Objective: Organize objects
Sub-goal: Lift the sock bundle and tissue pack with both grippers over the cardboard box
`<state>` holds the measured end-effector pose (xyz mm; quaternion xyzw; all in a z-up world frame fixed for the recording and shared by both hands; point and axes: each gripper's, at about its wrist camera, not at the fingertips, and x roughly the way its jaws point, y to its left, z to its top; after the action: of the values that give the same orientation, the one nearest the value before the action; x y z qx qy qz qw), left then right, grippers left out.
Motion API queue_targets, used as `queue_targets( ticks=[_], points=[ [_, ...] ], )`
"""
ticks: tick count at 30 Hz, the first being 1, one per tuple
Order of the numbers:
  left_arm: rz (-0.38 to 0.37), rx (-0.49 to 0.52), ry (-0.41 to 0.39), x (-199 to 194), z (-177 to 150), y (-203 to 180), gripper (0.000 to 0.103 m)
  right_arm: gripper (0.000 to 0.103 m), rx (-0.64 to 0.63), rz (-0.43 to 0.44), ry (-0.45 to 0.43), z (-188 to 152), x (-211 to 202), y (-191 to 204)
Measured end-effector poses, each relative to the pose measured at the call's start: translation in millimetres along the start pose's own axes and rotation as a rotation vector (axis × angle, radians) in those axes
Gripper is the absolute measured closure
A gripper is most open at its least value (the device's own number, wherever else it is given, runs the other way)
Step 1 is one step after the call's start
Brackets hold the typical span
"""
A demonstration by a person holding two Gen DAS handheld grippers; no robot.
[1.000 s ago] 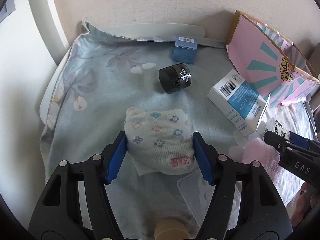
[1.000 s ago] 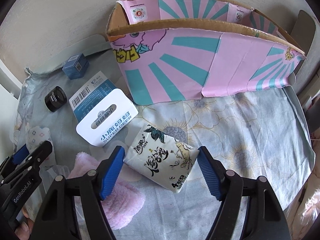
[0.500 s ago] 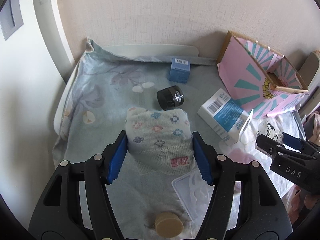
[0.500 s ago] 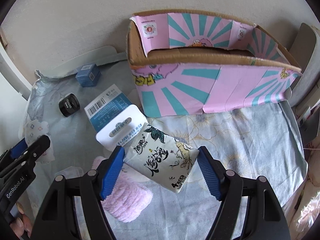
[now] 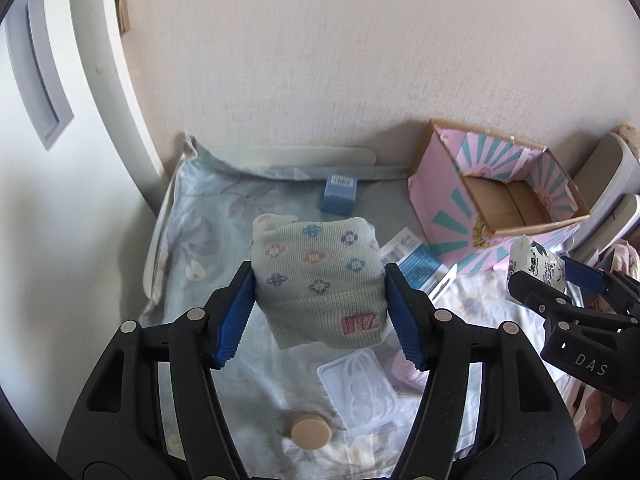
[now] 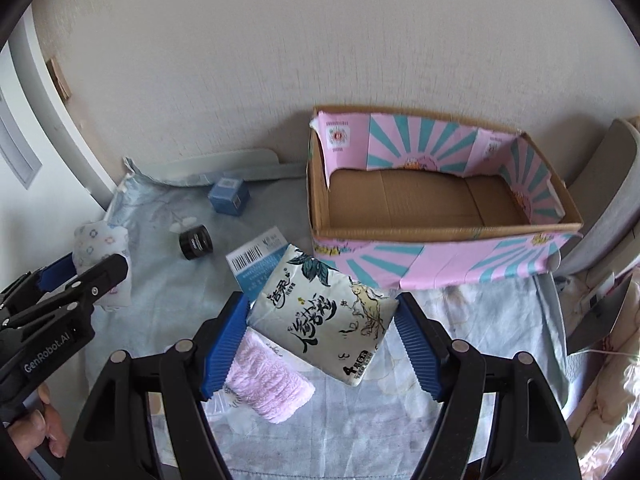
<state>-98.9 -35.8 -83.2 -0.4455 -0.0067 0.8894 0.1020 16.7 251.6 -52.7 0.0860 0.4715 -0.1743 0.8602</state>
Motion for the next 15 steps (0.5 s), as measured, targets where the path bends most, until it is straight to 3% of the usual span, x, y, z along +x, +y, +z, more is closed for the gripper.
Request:
queue_targets(
  ticks=[15],
  points=[
    [-0.012,0.007,-0.089,-40.9,41.7,-79.3,0.043,0.033,-0.062,0.043,-0.079,44.4,-41.1,-61.9]
  ],
)
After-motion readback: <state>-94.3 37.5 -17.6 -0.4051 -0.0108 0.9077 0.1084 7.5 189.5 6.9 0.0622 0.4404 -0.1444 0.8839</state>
